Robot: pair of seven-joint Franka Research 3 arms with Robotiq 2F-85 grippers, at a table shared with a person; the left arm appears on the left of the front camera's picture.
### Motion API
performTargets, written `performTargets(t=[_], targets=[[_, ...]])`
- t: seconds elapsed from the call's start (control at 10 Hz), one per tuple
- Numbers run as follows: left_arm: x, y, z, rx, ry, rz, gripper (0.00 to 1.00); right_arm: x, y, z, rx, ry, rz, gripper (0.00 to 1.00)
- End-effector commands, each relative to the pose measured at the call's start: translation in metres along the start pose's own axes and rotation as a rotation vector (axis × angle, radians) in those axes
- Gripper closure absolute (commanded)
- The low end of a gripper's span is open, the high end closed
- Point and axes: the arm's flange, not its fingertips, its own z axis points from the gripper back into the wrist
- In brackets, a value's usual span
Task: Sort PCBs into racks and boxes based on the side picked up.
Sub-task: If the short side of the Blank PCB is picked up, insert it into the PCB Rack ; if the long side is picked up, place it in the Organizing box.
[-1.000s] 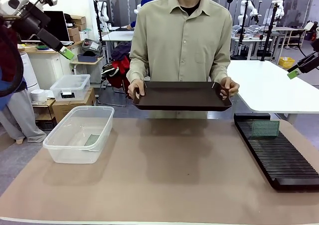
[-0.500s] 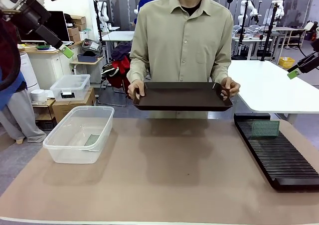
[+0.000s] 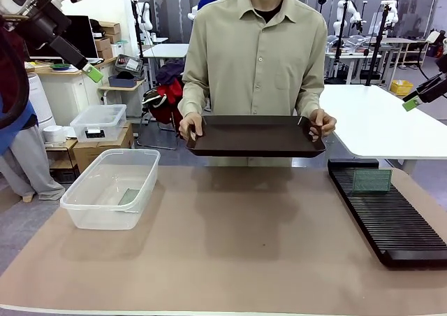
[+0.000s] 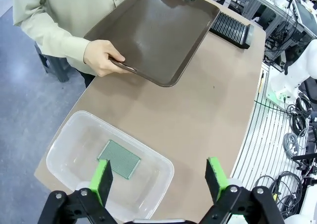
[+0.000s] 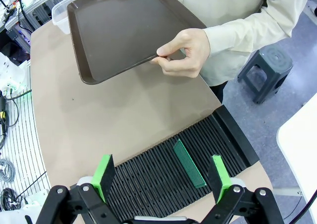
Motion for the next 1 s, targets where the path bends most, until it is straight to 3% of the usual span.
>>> performTargets(t=[0.0, 0.9], targets=[[0.0004, 0.0002, -0.0007, -0.008, -0.015, 0.008, 0.00, 0.0012, 0.0015, -0.0001, 0.000, 0.007, -0.007, 0.00], [0.0004, 0.0002, -0.0007, -0.008, -0.015, 0.008, 0.00, 0.0012, 0.0015, -0.0001, 0.000, 0.007, -0.007, 0.00]])
